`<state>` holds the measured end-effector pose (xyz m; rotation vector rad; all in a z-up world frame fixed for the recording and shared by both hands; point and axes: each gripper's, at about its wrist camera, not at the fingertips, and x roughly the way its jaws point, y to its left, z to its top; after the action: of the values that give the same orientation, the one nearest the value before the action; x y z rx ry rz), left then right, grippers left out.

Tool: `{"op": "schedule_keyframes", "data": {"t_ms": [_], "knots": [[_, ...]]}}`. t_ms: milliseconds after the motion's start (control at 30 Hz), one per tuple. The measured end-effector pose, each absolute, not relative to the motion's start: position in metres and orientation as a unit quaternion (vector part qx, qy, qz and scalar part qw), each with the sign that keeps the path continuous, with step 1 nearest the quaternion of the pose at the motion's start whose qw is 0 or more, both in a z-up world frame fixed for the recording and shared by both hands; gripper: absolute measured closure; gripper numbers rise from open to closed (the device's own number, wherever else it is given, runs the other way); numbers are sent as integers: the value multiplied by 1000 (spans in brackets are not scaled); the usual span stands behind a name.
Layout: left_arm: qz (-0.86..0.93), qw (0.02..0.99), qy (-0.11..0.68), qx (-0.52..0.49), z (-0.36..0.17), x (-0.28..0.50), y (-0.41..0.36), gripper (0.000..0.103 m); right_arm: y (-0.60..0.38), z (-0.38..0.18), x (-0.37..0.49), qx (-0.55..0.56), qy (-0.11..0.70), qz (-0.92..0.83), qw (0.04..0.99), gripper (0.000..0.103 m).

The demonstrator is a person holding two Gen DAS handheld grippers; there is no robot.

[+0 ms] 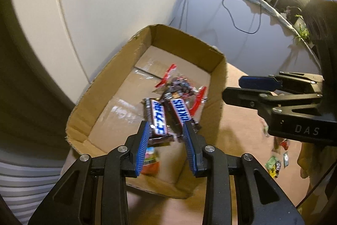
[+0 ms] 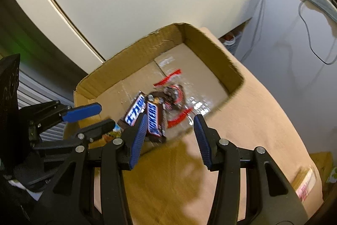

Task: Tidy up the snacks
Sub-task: 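Carry both snacks into the cardboard box and open both tools, then grasp the green candy pack with the left tool while the right tool grasps the teal mint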

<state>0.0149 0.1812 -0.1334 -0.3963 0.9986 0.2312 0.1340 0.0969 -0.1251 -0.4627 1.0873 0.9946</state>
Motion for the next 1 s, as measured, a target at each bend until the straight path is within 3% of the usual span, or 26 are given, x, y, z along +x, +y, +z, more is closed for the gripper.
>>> {"op": "schedule_keyframes", "data": {"t_ms": [400,733,1000], "knots": [[39,857,485,-169,-130,37,121,71,-40,-117,156,-149,501,383,762,55],[-29,849,510,-137,-139,57,58,71,-163,-154,153,-102,543,288,782,55],[-74,840,527,-104,-148,79,17,71,-207,-183,146,-98,566,244,781,55]]}}
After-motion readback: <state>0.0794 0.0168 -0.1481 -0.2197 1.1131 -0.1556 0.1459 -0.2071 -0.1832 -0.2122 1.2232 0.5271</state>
